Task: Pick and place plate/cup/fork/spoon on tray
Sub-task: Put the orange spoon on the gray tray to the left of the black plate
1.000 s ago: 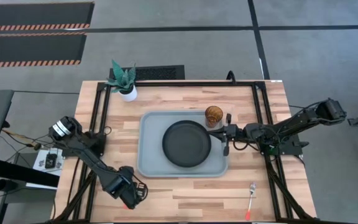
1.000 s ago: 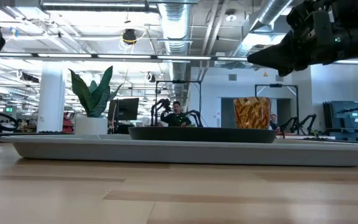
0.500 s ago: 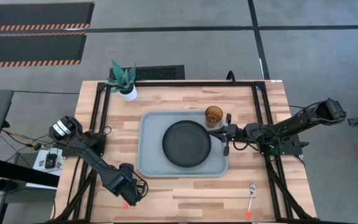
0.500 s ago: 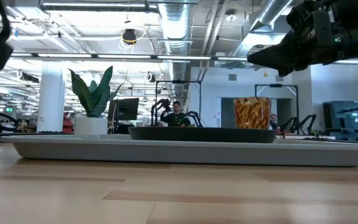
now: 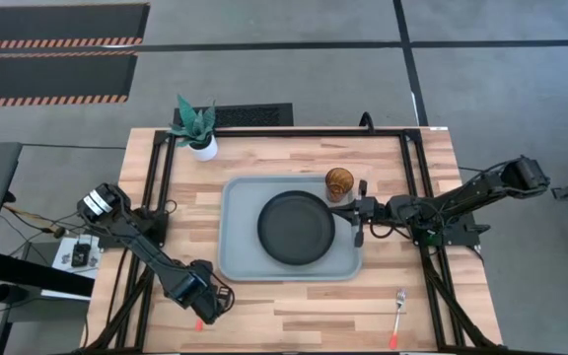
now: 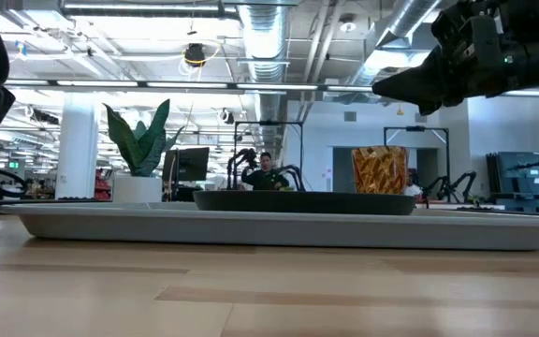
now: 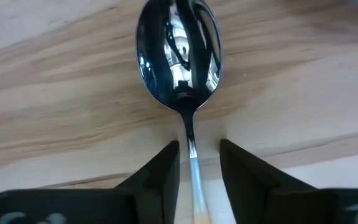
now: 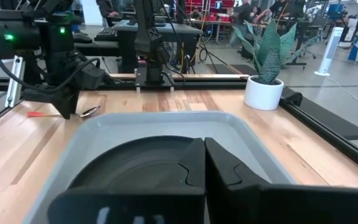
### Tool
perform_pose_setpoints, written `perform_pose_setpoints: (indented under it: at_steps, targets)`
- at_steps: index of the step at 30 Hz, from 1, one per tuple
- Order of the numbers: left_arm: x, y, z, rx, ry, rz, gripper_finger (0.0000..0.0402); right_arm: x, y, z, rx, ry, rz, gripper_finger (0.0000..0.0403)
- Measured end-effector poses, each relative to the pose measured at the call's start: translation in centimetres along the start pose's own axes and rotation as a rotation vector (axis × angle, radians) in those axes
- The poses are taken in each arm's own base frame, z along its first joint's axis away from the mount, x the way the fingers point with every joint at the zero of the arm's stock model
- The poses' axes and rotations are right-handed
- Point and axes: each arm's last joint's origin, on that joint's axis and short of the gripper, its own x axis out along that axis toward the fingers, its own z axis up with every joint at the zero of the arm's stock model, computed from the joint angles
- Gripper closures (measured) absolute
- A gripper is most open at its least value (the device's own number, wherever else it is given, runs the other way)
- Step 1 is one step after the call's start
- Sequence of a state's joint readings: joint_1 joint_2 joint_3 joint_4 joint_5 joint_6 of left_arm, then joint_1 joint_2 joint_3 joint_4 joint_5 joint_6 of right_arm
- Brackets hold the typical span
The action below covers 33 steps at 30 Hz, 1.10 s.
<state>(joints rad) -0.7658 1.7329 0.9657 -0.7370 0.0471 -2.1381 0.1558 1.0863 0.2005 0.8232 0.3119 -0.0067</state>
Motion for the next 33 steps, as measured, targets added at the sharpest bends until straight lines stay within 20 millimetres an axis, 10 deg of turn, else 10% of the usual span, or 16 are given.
perform_pose_setpoints:
  at_steps: [8,20,33]
  targets:
    - [-0.1,0.1,0.0,0.061,0.017,0.006,0.0394,0.0,0.0,0.0,0.000,0.000,0.000,0.0393]
    - [-5.0,1.1,0.8,0.029,-0.040,-0.189,0.0400,0.0,0.0,0.0,-0.001,0.000,-0.002,0.0392]
    - [-7.5,-0.8,7.7,0.117,-0.165,-0.251,0.0401,0.0,0.0,0.0,-0.001,0.000,-0.002,0.0392]
